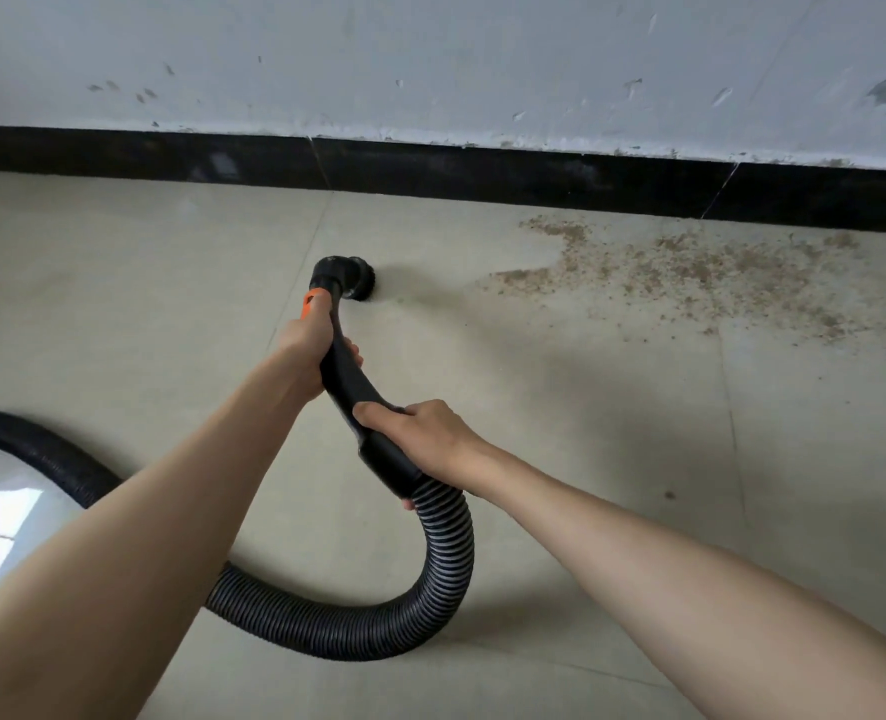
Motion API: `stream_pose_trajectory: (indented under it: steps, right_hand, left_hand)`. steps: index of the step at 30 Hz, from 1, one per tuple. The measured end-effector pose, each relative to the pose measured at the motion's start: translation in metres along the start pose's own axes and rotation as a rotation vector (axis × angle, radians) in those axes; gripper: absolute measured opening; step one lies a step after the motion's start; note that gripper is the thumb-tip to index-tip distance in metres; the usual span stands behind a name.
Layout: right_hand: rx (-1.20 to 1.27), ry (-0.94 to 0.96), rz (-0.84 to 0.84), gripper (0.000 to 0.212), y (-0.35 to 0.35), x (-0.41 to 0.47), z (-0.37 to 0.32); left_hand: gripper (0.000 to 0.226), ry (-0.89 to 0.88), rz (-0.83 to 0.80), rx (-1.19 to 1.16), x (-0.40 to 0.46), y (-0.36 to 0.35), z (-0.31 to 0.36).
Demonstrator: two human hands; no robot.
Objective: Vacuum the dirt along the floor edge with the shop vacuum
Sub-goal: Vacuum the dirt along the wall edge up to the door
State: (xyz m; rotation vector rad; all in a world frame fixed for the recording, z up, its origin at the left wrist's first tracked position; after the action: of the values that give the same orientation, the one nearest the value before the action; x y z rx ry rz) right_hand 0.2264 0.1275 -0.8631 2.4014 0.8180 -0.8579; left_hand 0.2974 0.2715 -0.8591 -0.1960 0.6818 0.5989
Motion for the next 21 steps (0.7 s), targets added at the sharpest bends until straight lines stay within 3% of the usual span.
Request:
stream_pose_trajectory:
  steps: [8, 21]
  right_hand:
    - [-0.041, -0.018, -0.009, 0.045, -0.024, -0.021, 0.017]
    - [0.013, -0.081, 0.096, 0.047, 0.024, -0.054, 0.038]
  left_hand:
    - [0.042, 0.049, 0.035, -0.071, -0.014, 0.029, -0.032]
    - [0.042, 0.106, -0.134, -0.053, -0.032, -0.041, -0.043]
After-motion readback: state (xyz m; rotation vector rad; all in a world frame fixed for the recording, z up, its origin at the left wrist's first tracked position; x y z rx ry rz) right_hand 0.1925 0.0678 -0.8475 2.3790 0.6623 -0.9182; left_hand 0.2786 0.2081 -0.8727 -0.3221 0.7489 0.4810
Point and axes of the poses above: each hand's wrist, its own x-axis towards the middle knuckle, its own y-axis out of the back of the hand, z = x × y, the point moved 3 cm from there along x, towards the middle knuckle, and after that the axes turned 15 degrees about -x, right-handed, at the moved point
